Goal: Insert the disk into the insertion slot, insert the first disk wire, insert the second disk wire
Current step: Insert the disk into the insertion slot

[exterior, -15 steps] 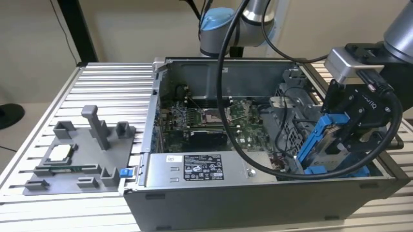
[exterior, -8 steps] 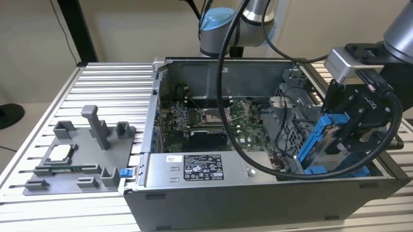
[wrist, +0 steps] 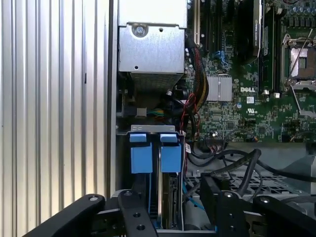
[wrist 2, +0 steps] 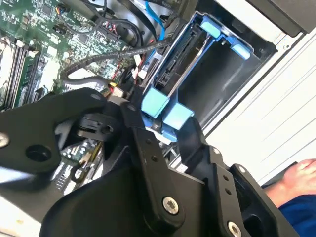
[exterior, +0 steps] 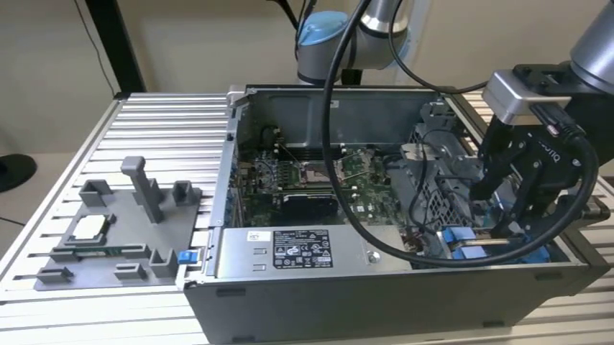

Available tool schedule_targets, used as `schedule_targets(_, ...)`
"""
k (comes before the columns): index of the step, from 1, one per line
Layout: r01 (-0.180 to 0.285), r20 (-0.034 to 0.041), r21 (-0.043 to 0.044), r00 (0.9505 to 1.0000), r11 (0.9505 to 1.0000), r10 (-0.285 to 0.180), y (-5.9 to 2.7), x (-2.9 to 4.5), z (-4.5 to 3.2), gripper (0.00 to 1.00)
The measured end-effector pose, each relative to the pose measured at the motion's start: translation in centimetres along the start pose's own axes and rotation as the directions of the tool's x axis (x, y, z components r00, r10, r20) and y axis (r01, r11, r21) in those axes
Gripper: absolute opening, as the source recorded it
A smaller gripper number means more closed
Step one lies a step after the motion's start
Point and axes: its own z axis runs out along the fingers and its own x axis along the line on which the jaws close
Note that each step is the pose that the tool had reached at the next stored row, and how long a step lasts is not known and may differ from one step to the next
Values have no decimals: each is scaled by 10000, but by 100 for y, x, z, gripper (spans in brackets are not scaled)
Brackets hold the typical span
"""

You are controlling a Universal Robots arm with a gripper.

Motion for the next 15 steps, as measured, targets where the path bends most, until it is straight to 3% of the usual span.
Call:
schedule_targets(6, -1, -1, 0, 10000, 10000, 1, 6, -6, -74, 100)
schedule_targets(13, -1, -2, 0, 10000, 10000, 1, 21, -20, -283, 100)
schedule_targets(14, -1, -2, 0, 10000, 10000, 1, 22, -22, -308, 0)
schedule_targets(15, -1, -1, 0, 10000, 10000, 1, 23, -22, -320, 0)
